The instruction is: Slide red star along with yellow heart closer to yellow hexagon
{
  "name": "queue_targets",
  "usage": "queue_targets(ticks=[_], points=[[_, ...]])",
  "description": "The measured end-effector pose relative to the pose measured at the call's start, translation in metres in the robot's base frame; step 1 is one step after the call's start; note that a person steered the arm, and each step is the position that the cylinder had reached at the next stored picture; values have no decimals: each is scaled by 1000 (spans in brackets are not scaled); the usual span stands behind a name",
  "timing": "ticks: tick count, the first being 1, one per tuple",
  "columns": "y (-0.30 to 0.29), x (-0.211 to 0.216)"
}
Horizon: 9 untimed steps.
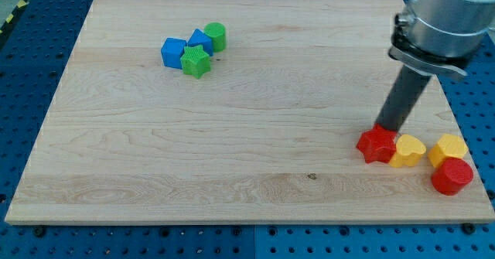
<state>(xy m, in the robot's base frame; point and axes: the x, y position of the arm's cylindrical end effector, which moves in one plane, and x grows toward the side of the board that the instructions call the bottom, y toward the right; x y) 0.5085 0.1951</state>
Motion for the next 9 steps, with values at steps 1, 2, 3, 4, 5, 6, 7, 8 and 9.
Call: queue_targets(ticks=[1, 2, 3, 4, 5, 6, 7, 8, 9], points=[[12, 17], [12, 20], [6, -10], [-28, -22], [-63, -15], [-63, 9], [-54, 22], [-33, 22], [-20, 26]])
